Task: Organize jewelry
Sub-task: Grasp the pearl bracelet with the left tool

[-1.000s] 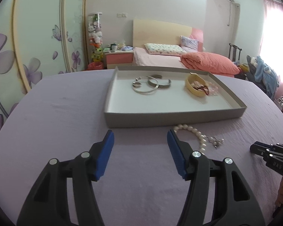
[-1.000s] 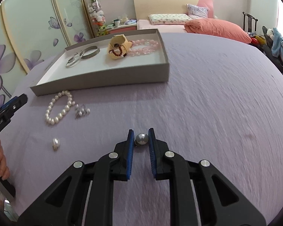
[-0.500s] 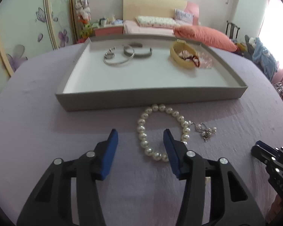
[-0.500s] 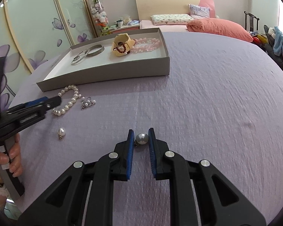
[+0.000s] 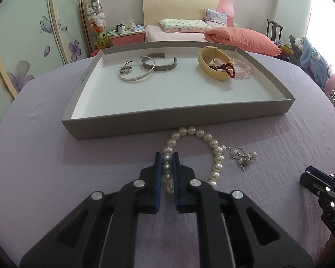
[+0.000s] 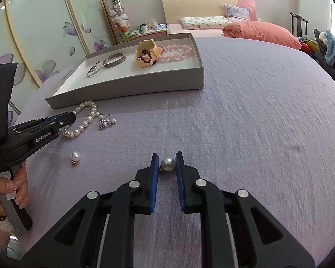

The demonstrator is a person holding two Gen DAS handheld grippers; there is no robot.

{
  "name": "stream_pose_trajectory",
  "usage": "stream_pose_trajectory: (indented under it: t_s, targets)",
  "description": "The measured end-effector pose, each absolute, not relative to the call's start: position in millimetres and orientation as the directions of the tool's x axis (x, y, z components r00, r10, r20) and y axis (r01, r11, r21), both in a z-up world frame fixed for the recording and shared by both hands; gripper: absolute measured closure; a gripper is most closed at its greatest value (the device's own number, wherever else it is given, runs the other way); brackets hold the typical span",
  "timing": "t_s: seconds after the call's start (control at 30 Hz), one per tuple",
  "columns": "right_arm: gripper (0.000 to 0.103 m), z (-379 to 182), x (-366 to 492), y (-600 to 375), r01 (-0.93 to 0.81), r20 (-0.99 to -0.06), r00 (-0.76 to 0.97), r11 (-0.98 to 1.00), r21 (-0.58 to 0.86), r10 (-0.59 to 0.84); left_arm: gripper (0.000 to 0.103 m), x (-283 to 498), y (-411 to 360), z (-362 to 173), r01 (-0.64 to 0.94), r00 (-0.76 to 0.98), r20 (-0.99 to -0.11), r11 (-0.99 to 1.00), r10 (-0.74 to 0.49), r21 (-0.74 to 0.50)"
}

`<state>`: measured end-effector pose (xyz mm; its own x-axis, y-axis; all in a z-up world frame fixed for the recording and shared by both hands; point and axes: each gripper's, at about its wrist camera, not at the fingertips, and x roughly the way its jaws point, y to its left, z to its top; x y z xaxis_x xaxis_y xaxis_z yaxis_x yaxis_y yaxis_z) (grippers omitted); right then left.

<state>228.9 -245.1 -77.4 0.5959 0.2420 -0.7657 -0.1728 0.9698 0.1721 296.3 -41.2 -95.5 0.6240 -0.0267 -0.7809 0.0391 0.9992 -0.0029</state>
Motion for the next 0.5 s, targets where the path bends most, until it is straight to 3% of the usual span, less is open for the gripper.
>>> stream_pose_trajectory:
  t_s: [0.2, 0.5]
  targets:
    - [0.086, -78, 230, -245, -0.175, -0.766, 0.594, 0.969, 0.175, 0.246, 0.093, 288, -30, -89, 0.034, 0.642, -0.766, 0.999, -0.042, -0.027]
    - [0.086, -78, 229, -246, -0.176, -0.765, 0.594, 0.968, 0.178, 0.249, 0.093, 251, 2, -59, -0.001, 0.744, -0.664, 0.994, -0.073, -0.110]
